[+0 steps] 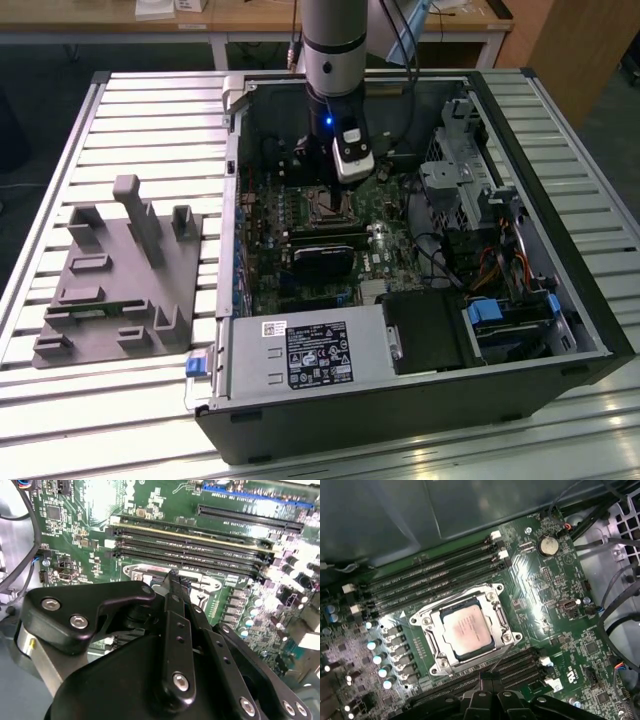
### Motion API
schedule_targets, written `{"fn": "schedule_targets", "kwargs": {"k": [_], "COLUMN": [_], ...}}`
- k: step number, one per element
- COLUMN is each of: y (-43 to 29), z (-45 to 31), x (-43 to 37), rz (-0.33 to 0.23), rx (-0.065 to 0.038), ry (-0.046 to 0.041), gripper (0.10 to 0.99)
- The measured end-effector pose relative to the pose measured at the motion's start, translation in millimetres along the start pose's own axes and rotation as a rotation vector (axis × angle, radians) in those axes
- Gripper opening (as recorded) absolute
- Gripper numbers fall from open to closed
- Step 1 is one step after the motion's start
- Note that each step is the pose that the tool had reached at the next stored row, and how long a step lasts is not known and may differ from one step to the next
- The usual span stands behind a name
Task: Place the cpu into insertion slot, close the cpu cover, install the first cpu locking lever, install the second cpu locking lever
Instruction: 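Install the second cpu locking lever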
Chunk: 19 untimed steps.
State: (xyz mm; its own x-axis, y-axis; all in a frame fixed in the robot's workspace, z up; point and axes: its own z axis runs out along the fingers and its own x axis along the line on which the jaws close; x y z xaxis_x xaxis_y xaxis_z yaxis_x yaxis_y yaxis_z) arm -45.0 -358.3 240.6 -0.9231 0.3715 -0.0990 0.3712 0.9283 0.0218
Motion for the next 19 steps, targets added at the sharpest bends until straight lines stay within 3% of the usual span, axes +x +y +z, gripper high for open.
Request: {"fn": "schedule_targets", "kwargs": {"k": [8,19], "y": [-4.1,-5.7], "z": [2.3,5.7], "x": [2.7,6.1], "rz": [-0.057,-0.189], "rx": [-0.006,-0.022], "ry": [0.0014,0.0054], "gripper": [0.106,0.106]}}
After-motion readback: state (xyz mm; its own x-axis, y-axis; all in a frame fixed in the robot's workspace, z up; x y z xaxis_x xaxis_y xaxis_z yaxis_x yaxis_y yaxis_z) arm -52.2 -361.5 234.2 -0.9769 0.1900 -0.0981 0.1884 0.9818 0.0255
